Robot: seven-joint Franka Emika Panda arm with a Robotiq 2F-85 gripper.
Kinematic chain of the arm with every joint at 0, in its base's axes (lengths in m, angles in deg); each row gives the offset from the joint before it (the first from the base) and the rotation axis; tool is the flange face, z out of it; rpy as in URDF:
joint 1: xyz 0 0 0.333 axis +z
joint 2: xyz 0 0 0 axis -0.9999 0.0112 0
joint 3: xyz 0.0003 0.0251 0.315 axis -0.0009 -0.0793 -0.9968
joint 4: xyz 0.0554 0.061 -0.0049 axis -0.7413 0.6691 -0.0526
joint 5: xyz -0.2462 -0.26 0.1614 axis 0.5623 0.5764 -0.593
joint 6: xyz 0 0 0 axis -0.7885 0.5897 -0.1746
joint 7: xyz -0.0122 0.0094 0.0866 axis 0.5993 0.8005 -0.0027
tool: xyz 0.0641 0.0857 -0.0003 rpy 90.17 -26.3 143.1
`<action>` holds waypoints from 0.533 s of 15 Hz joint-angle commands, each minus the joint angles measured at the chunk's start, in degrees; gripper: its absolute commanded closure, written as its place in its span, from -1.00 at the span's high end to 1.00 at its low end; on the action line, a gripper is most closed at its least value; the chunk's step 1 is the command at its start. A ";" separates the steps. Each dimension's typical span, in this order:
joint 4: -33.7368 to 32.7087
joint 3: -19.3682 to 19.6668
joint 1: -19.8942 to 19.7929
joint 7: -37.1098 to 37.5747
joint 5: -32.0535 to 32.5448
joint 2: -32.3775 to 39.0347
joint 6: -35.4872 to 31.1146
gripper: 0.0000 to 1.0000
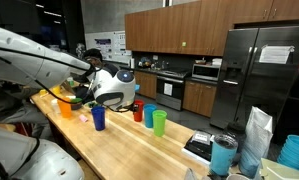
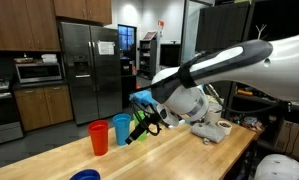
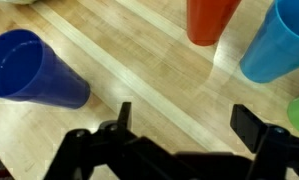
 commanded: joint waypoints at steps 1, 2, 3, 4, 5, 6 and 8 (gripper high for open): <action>2.68 0.67 1.57 2.42 -5.17 -2.93 -2.05 1.00; 1.08 1.18 2.23 1.03 -7.60 -1.35 -3.15 1.00; 1.23 0.13 0.55 1.24 -4.23 -0.99 -1.11 1.00; 1.17 0.14 0.86 1.12 -5.59 -1.00 -1.74 1.00; 1.10 0.19 1.08 1.09 -6.11 -0.99 -2.06 1.00; 1.07 0.23 1.17 1.08 -6.27 -0.98 -2.14 1.00; 1.07 0.23 1.17 1.09 -6.34 -0.98 -2.18 1.00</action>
